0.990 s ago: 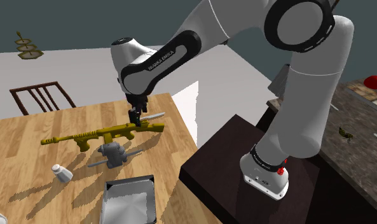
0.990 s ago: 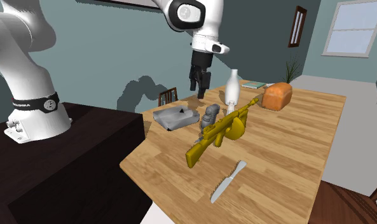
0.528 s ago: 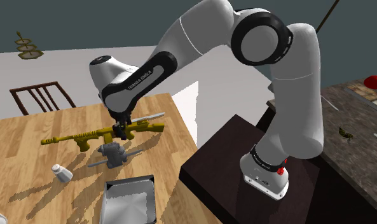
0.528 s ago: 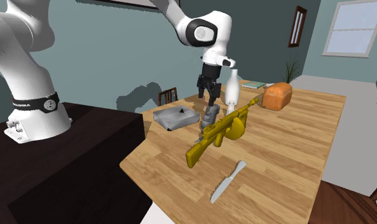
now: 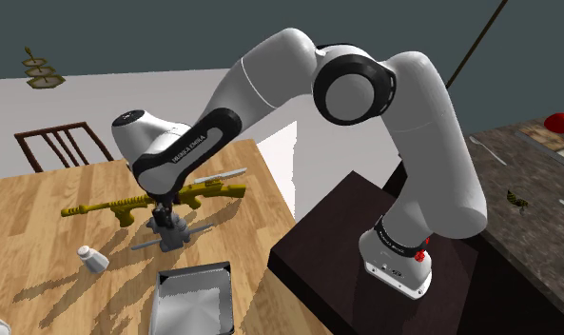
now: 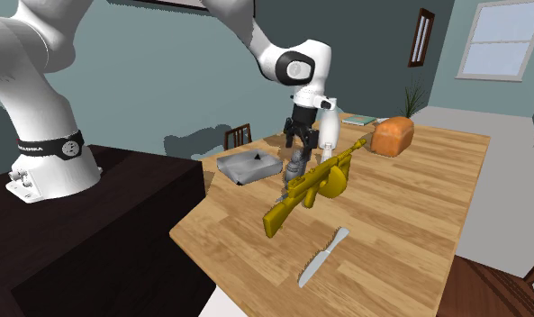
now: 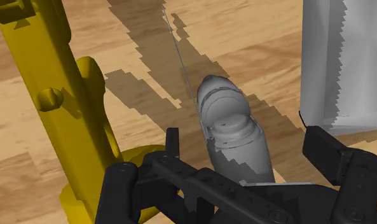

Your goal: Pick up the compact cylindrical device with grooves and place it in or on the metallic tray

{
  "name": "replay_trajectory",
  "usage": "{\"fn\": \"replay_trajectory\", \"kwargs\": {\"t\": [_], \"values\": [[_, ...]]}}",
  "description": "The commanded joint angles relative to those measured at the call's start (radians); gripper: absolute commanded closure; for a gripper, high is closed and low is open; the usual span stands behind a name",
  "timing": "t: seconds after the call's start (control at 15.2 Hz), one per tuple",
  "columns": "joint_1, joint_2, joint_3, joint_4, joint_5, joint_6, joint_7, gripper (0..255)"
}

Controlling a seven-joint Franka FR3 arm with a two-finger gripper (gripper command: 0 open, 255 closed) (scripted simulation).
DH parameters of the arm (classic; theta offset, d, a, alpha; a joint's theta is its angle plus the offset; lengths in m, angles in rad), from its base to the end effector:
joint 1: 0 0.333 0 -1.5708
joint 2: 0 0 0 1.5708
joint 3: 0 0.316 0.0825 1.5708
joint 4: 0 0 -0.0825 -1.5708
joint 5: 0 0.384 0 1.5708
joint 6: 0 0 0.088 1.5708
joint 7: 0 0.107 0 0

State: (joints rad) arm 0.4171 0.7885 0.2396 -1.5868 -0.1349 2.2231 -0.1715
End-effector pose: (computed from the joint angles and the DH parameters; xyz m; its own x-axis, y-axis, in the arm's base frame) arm 0.5541 0.3973 0.1704 0.6446 0.7564 -0.1110 0.7509 -0.6537 -0.0938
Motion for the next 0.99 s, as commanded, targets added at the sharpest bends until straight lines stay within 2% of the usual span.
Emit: {"fn": "replay_trajectory", "kwargs": {"t": [0.0,0.26,0.73,0.79,0.92], "values": [[0.005,0.02,-0.003,0.003,-0.004,0.018,0.002,0],[0.009,0.05,-0.008,0.0,-0.01,0.05,0.006,0],[0.009,0.05,-0.008,0.001,-0.01,0.05,0.006,0],[0.009,0.05,-0.008,0.001,-0.01,0.05,0.006,255],[0.009,0.05,-0.008,0.001,-0.01,0.05,0.006,255]]}}
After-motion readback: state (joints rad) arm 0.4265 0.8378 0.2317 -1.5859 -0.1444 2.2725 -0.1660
